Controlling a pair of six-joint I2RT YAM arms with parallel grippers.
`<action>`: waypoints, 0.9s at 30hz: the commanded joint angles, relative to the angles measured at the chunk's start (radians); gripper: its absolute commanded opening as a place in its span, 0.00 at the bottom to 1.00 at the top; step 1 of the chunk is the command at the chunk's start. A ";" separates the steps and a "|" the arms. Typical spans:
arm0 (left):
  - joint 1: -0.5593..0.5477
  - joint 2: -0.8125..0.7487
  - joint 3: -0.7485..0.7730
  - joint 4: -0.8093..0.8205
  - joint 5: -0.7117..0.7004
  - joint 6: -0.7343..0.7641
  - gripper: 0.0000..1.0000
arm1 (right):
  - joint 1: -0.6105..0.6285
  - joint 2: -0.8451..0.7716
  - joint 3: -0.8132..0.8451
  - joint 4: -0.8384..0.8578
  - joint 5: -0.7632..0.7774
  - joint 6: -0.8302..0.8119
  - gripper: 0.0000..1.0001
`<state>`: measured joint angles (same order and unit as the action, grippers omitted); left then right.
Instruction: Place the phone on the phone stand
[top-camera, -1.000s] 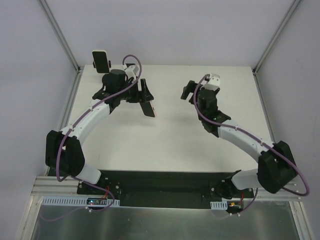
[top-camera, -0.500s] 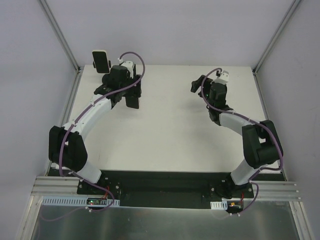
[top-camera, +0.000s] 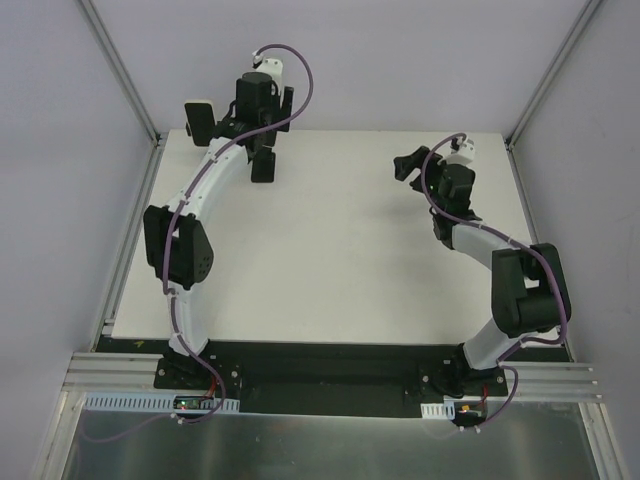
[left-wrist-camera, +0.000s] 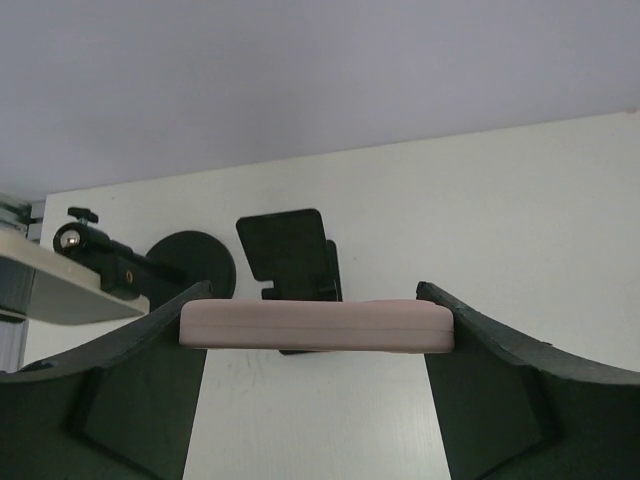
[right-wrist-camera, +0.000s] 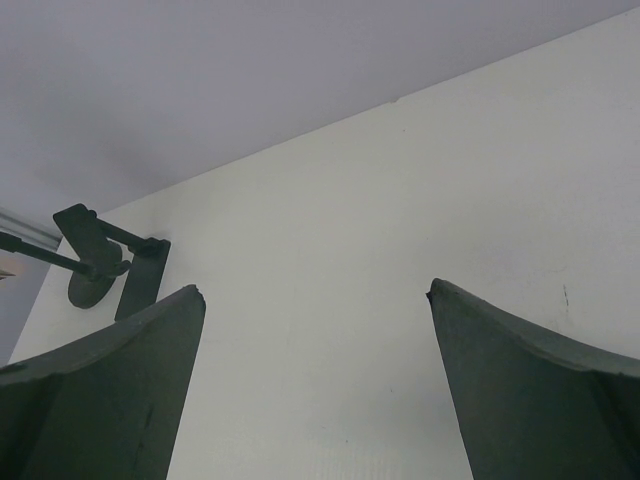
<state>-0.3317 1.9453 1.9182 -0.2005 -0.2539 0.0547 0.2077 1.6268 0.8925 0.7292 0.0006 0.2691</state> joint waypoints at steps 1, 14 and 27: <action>0.028 0.107 0.185 0.046 -0.061 0.030 0.00 | -0.031 -0.028 0.017 0.085 -0.076 0.005 0.97; 0.079 0.253 0.274 0.049 -0.028 -0.101 0.00 | -0.096 0.031 0.048 0.093 -0.185 0.038 0.97; 0.091 0.277 0.260 0.049 -0.027 -0.182 0.00 | -0.116 0.033 0.037 0.116 -0.205 0.058 0.97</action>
<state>-0.2508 2.2261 2.1258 -0.2237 -0.2707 -0.0826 0.1005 1.6638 0.9142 0.7666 -0.1787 0.3111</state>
